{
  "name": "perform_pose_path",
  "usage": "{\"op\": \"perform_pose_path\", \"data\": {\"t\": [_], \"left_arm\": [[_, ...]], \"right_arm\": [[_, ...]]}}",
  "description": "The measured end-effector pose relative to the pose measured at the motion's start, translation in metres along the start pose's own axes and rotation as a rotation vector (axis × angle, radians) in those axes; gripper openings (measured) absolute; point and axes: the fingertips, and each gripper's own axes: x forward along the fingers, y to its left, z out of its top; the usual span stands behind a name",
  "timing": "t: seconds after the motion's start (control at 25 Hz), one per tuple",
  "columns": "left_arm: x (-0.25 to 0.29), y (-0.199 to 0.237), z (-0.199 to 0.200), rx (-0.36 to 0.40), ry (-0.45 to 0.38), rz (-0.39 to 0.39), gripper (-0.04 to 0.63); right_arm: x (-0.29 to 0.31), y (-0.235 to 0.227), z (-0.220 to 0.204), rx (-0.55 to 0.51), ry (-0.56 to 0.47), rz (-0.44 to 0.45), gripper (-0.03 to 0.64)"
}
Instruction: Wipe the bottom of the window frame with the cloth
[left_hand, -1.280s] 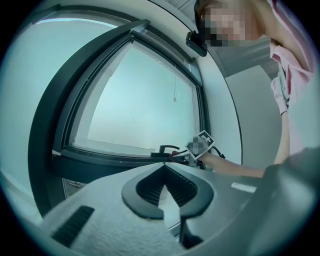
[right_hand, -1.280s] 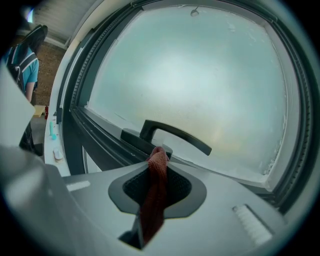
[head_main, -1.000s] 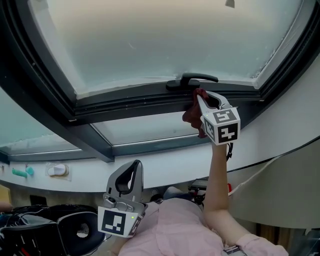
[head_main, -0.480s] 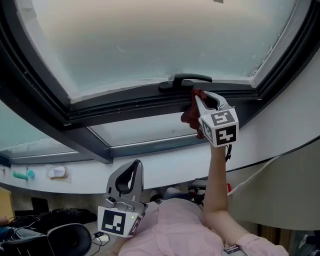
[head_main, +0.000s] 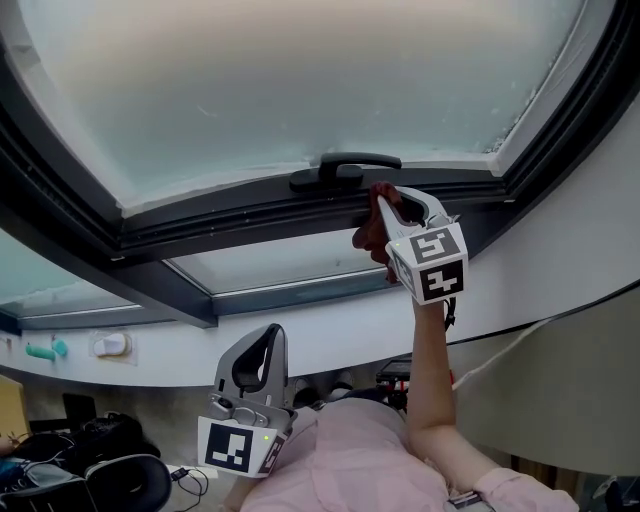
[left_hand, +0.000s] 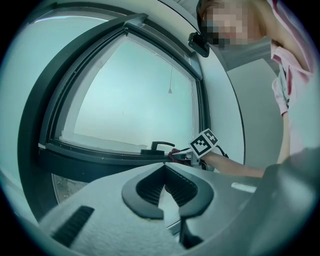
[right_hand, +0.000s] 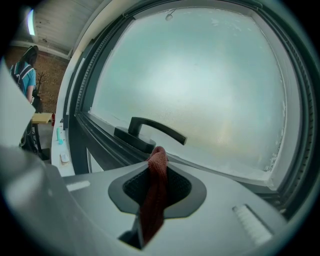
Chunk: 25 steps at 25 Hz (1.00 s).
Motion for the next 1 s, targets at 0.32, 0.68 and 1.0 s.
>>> {"op": "perform_pose_path", "data": {"t": [0.32,0.68,1.0], "left_arm": [[0.009,-0.014,-0.003,-0.005,0.002,0.018,0.000],[0.021,-0.033,-0.005,-0.011,-0.005,0.017,0.000],[0.036,-0.059,-0.008,-0.008,-0.015,0.007,0.000]], "right_arm": [[-0.001,-0.003,-0.002,-0.014,-0.007,0.040,0.055],[-0.007,-0.026,-0.010,-0.008,-0.007,0.048,0.054],[-0.014,-0.049,-0.020,0.000,-0.013,0.064,0.055]]}}
